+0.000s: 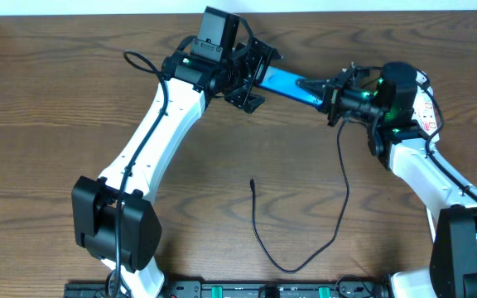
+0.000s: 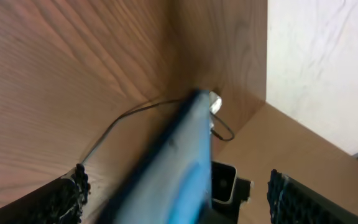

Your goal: Plug charger to phone and switch on socket

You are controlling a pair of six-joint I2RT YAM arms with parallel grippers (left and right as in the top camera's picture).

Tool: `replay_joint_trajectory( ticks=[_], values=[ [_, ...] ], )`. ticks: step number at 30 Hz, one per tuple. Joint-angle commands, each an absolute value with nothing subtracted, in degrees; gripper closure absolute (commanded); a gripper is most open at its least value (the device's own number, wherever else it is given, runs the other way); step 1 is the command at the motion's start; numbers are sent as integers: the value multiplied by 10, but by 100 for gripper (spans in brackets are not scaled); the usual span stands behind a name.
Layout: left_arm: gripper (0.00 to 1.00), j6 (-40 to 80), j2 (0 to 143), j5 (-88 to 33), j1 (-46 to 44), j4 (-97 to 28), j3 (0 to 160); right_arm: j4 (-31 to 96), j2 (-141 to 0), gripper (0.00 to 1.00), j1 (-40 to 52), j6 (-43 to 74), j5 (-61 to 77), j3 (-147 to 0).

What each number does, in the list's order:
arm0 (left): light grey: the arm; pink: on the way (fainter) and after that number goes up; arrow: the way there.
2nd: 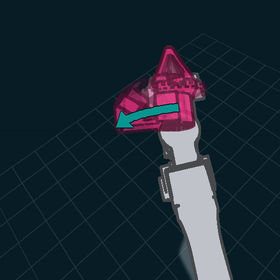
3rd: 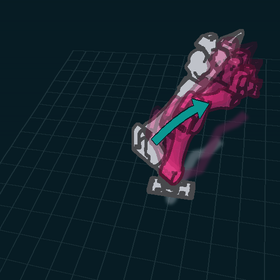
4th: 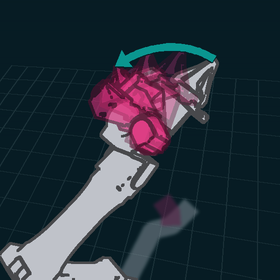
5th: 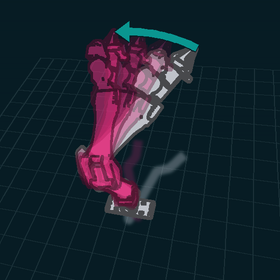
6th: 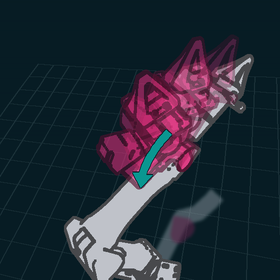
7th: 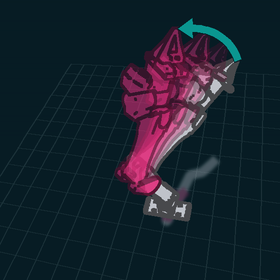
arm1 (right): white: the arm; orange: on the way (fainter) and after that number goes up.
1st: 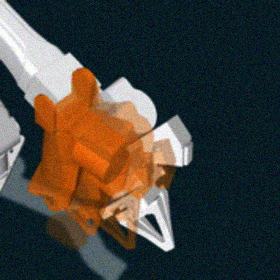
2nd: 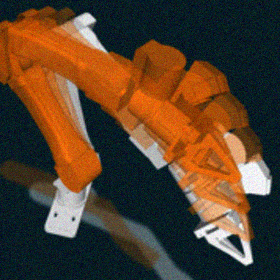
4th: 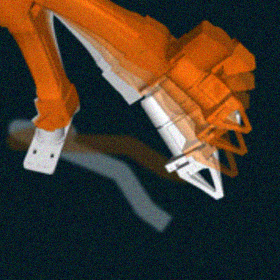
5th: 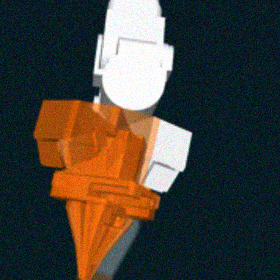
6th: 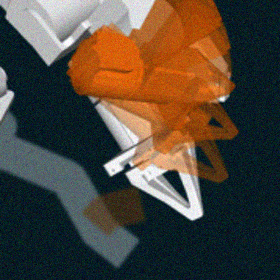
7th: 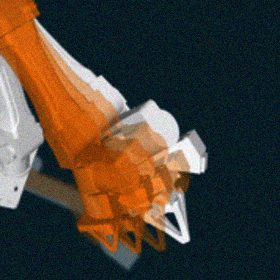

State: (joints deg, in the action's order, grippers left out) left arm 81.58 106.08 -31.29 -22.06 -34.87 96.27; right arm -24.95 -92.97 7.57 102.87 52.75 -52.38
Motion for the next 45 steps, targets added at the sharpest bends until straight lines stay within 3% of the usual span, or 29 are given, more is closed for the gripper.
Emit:
replay_joint_trajectory(
  ticks=[1,7,35,45],
  values=[
    [8,852,1046,-303,-219,-337,975,-279,-926,99,76,1124,559,-532],
    [8,886,1046,-303,-219,-303,975,-295,-926,99,83,1176,563,-532],
    [9,841,1046,-258,-233,-280,974,-354,-926,99,99,1175,503,-532],
    [25,841,1046,-259,-236,-280,974,-354,-926,99,110,1175,500,-532]
  ],
)
